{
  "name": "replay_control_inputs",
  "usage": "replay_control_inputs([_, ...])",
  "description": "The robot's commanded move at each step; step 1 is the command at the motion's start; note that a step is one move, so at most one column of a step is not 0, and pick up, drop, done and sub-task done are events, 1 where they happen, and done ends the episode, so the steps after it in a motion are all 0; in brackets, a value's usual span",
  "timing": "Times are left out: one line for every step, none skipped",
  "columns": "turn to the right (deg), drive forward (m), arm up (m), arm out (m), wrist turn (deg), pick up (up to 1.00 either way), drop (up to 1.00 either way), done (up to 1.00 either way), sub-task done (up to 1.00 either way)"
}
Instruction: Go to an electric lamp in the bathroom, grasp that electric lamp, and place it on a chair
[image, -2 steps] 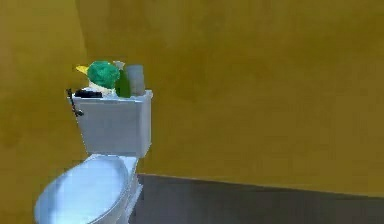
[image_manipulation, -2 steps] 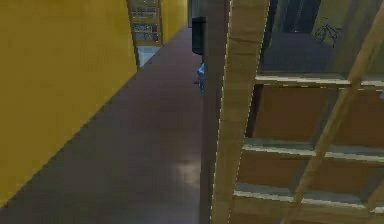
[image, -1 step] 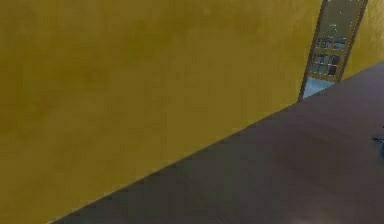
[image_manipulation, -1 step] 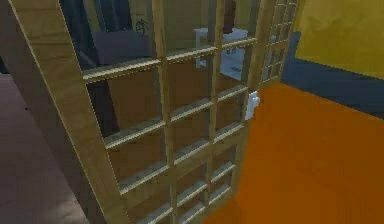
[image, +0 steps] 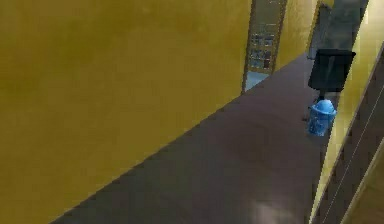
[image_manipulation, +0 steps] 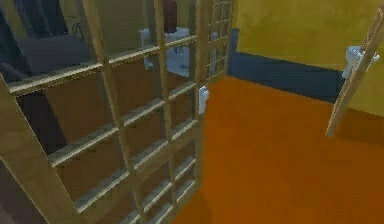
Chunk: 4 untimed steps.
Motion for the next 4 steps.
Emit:
replay_control_inputs([0.0,0.55,0.00,0.00,0.0,0.00,0.00,0.00,0.00])
replay_control_inputs([36.0,0.00,0.00,0.00,0.0,0.00,0.00,0.00,0.00])
replay_control_inputs([0.0,1.00,0.00,0.00,0.0,0.00,0.00,0.00,0.00])
replay_control_inputs([0.0,1.00,0.00,0.00,0.0,0.00,0.00,0.00,0.00])
